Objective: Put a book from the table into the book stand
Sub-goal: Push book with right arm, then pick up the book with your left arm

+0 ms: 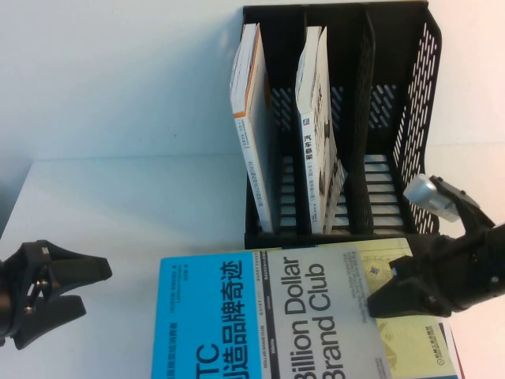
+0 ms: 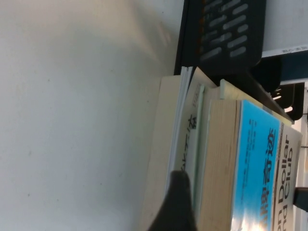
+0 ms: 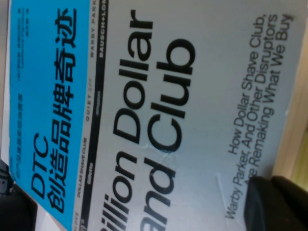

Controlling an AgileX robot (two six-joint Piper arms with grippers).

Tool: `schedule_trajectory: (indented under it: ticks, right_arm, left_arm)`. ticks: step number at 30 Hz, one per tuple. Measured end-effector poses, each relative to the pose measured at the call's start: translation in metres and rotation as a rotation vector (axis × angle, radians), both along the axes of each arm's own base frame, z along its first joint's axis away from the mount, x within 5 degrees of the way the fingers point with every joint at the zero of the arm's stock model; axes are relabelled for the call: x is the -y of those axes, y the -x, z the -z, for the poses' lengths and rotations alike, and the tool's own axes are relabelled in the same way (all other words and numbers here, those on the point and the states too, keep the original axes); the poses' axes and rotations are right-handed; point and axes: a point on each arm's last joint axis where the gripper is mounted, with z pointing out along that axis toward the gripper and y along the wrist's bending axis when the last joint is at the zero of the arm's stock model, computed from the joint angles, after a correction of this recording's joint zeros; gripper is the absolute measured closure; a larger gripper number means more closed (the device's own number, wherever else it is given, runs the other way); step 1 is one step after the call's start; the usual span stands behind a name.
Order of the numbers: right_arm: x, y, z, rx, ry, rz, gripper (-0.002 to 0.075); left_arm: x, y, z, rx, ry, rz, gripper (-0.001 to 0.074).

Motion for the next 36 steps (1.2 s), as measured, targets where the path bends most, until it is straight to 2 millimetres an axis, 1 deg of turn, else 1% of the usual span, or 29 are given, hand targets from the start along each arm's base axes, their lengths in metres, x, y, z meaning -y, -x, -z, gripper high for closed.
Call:
schedule_trajectory:
  ticks: [4, 9, 14, 18, 21, 24, 25, 26, 27, 29, 30, 31, 33, 35, 36]
  right_arm:
    - [-0.019, -0.002, -0.001, 0.013, -0.003, -0.059, 0.0729]
    - [-0.03, -0.009, -0.004, 0.032, -0.006, -0.093, 0.0729]
    - [-0.033, -0.016, -0.012, 0.066, -0.013, -0.095, 0.0729]
    - [-0.034, -0.02, -0.018, 0.091, -0.016, -0.098, 0.0729]
    - [-0.034, -0.022, -0.019, 0.096, -0.016, -0.099, 0.0729]
    - [-0.034, -0.022, -0.019, 0.097, -0.013, -0.101, 0.0729]
    - [-0.034, -0.021, -0.019, 0.098, -0.009, -0.104, 0.0729]
    - [-0.034, -0.021, -0.019, 0.096, -0.009, -0.109, 0.0729]
    - [-0.034, -0.021, -0.019, 0.096, -0.007, -0.113, 0.0729]
    - [-0.034, -0.02, -0.02, 0.095, -0.004, -0.133, 0.0729]
    - [-0.034, -0.02, -0.021, 0.095, -0.002, -0.146, 0.0729]
    - [-0.034, -0.019, -0.024, 0.099, 0.007, -0.167, 0.0729]
    - [-0.031, -0.017, -0.031, 0.113, 0.043, -0.18, 0.0729]
    - [-0.025, -0.013, -0.047, 0.172, 0.095, -0.174, 0.0729]
    - [-0.022, -0.011, -0.058, 0.212, 0.109, -0.161, 0.0729]
  left_arm:
    - [0.0, -0.003, 0.006, -0.012, 0.014, 0.026, 0.0153]
    - [0.001, -0.006, 0.016, -0.034, 0.031, 0.08, 0.0134]
    - [0.01, -0.012, 0.038, -0.106, -0.009, 0.17, 0.0071]
    - [0.023, -0.016, 0.054, -0.126, -0.004, 0.265, 0.0052]
    - [0.033, -0.02, 0.06, -0.104, 0.056, 0.316, 0.0049]
    - [0.04, -0.025, 0.062, -0.083, 0.147, 0.329, 0.0055]
    - [0.042, -0.026, 0.063, -0.077, 0.168, 0.329, 0.0076]
    - [0.042, -0.027, 0.064, -0.08, 0.182, 0.323, 0.0114]
    - [0.043, -0.029, 0.065, -0.083, 0.193, 0.318, 0.0198]
    - [0.042, -0.03, 0.066, -0.085, 0.191, 0.312, 0.0463]
    - [0.042, -0.03, 0.066, -0.081, 0.198, 0.309, 0.0538]
    - [0.043, -0.03, 0.064, -0.075, 0.211, 0.306, 0.055]
    - [0.043, -0.03, 0.057, -0.064, 0.215, 0.296, 0.0549]
    - [0.043, -0.03, 0.045, -0.044, 0.206, 0.287, 0.0549]
    - [0.043, -0.03, 0.035, -0.028, 0.192, 0.283, 0.0549]
